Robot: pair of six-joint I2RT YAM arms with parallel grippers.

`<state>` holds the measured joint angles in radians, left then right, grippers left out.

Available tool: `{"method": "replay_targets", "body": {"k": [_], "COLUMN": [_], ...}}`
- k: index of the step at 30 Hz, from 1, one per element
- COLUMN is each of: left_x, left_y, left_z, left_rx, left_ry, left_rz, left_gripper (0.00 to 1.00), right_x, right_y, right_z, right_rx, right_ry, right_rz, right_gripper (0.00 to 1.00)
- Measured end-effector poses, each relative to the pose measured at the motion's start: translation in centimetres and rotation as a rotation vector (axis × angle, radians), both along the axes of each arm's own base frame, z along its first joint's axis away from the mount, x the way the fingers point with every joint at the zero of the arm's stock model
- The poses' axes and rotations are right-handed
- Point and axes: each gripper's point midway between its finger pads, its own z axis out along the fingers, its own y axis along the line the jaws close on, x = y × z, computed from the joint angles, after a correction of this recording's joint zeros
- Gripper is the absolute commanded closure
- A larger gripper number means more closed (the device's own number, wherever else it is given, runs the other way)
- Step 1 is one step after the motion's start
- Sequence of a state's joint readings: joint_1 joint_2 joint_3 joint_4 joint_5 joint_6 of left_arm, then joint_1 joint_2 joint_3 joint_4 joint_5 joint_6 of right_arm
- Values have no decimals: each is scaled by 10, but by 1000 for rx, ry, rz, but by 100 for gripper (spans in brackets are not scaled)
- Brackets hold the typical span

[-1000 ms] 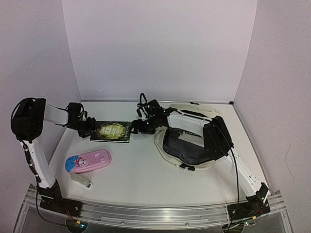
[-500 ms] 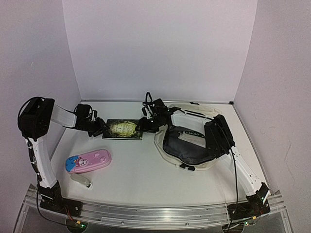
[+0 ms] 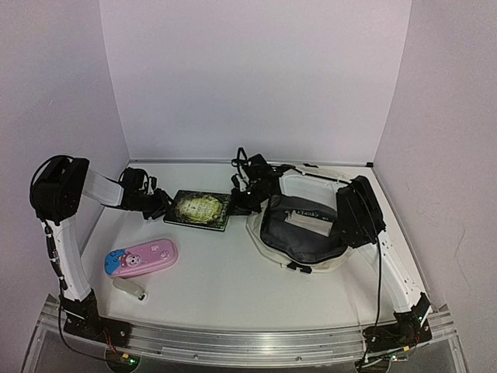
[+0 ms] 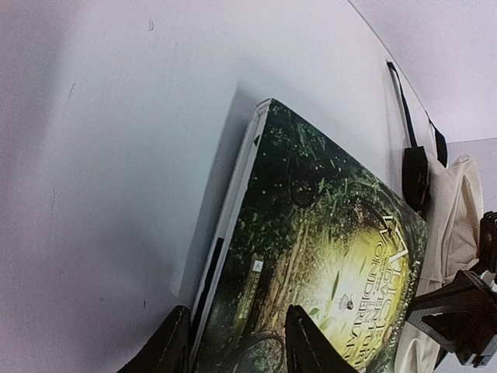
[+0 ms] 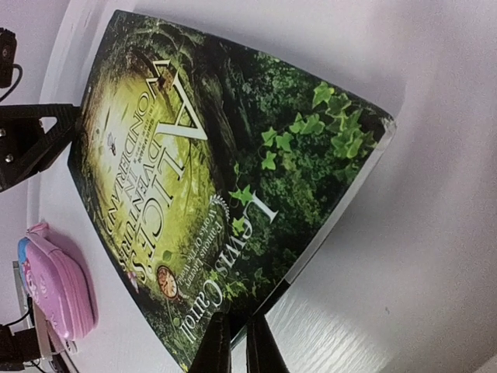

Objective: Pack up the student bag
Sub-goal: Pick up the book from the center of the board.

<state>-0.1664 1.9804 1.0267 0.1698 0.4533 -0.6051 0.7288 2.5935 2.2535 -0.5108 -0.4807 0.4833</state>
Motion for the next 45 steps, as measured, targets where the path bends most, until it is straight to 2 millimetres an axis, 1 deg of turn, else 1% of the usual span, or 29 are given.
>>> {"method": "replay_targets", "body": {"k": [3, 7, 10, 13, 15, 18, 21, 23, 25, 26, 27, 29, 30, 31, 33, 35, 37, 40, 41, 42, 45], "left_x": [-1, -4, -9, -21, -28, -43, -60, -73, -82, -86, -89, -92, -92, -91, -92, -94, -95, -96, -96, -96, -95], "left_y": [-2, -9, -23, -45, -62, -93, -126, -146, -161, -168, -174, -185, -190, -193, -200, -205, -209, -211, -211, -211, -211], "left_z": [0, 0, 1, 4, 8, 12, 16, 17, 14, 11, 7, -1, -1, 0, 0, 0, 0, 0, 1, 1, 1], "left_rx": [-4, -12, -16, -17, -14, -1, 8, 11, 11, 9, 4, -8, -19, -29, -51, -69, -81, -87, -88, -89, -91], "left_ry": [-4, -1, 2, 14, 10, 18, 28, 36, 42, 48, 57, 68, 62, 60, 54, 53, 52, 51, 51, 51, 49], "left_rz": [-3, -20, -48, -90, -124, -191, -268, -317, -354, -371, -386, -412, -418, -422, -434, -444, -450, -453, -453, -453, -451], "left_gripper": [63, 64, 64, 65, 65, 65, 65, 65, 65, 65, 65, 64, 64, 64, 64, 64, 64, 63, 63, 62, 59], "right_x": [-3, -6, -14, -25, -32, -44, -57, -64, -70, -74, -79, -87, -90, -93, -95, -96, -97, -100, -102, -103, -102], "right_y": [0, -3, -10, -24, -37, -63, -100, -125, -143, -152, -160, -173, -178, -182, -189, -192, -191, -188, -186, -184, -179], "right_z": [15, 41, 62, 81, 90, 99, 97, 91, 82, 74, 65, 47, 41, 36, 32, 33, 36, 39, 40, 41, 42], "right_rx": [18, 44, 57, 58, 57, 47, 21, 2, -24, -41, -60, -90, -100, -106, -113, -109, -97, -71, -64, -50, -26], "right_ry": [3, -13, -23, -23, -22, -16, 6, 17, 31, 44, 60, 91, 104, 113, 118, 121, 119, 128, 133, 141, 170], "right_rz": [1, 1, 1, -4, -9, -17, -38, -50, -57, -59, -57, -52, -50, -47, -39, -36, -25, -5, 1, 9, 16], "right_gripper": [100, 100, 100, 100, 100, 99, 96, 92, 86, 80, 73, 51, 40, 34, 28, 25, 25, 30, 34, 43, 65]}}
